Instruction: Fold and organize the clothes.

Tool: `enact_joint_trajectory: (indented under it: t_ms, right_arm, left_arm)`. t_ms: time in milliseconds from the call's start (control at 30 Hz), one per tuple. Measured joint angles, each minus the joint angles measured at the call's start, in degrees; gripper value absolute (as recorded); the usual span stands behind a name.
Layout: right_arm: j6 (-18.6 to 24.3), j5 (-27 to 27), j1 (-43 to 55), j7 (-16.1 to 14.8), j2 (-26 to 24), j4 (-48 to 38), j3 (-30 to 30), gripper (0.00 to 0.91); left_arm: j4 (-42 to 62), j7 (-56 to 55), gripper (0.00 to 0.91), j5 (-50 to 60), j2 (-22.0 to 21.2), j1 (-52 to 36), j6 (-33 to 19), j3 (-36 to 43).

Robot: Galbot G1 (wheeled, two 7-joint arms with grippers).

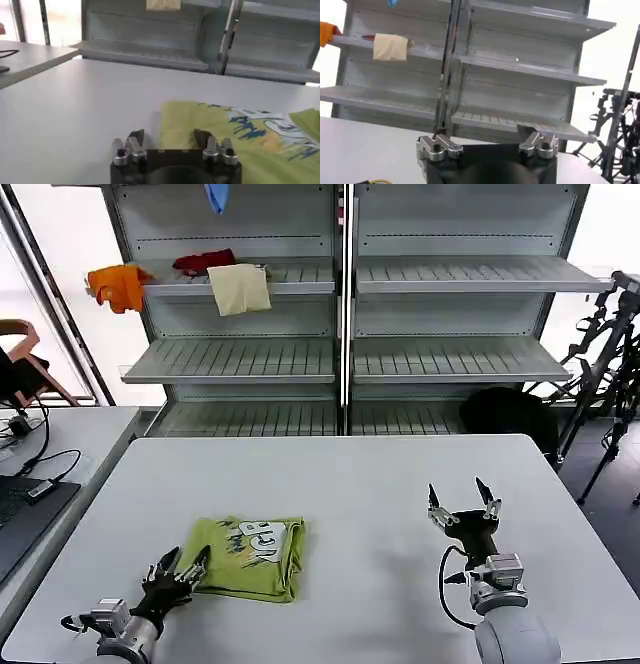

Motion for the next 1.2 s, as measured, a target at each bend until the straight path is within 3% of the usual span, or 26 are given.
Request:
enact_joint_trajectory:
  t_ms: [567, 1200]
  right_arm:
    - [0.0, 0.0, -0.2, 0.1, 0.0, 0.3, 0.2, 0.907]
    - [0.5, 0.2, -1.0, 0.0, -0.1, 0.3, 0.5, 0.907]
  left_arm:
    - [-0.7, -1.6, 0.0, -5.6, -0.8, 0.2, -0.6, 0.7]
    - [-5.8, 0.0, 0.0, -0.9, 1.7, -0.3, -2.6, -7.2]
